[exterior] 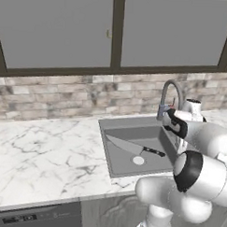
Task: Move the cutting board and knife to the sink. Then move spray from the cabinet to the counter.
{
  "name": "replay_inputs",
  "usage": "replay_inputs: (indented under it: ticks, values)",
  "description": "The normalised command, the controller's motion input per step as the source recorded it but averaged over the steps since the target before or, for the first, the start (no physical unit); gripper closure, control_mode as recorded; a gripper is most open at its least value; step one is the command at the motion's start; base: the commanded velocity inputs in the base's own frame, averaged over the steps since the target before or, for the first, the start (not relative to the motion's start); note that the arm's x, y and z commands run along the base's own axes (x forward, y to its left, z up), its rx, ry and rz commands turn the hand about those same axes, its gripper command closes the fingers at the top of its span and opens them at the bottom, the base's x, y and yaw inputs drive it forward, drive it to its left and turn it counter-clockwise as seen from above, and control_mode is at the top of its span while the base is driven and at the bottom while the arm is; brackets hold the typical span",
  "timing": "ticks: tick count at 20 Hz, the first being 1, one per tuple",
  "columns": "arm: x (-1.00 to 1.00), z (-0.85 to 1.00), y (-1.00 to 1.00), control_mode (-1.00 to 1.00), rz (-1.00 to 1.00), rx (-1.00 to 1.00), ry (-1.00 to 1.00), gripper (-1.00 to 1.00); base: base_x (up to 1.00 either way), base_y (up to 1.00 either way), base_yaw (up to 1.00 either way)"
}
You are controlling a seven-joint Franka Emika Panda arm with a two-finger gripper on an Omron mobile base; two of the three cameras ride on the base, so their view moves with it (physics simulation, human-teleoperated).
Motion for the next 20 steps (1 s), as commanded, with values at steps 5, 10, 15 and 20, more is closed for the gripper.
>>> replay_inputs:
  ticks: [5, 10, 15, 20]
  values:
    - [-0.81, 0.59, 0.11, -1.0, -0.34, 0.04, 0.0, -1.0, 0.0, 0.0, 0.0]
    - [-0.66, 0.69, 0.02, -1.0, -0.38, 0.05, 0.0, -1.0, 0.0, 0.0, 0.0]
    - [-0.54, 0.6, 0.11, -1.0, -0.38, 0.02, 0.0, -1.0, 0.0, 0.0, 0.0]
    - [-0.31, 0.56, 0.17, -1.0, -0.37, 0.0, 0.0, -1.0, 0.0, 0.0, 0.0]
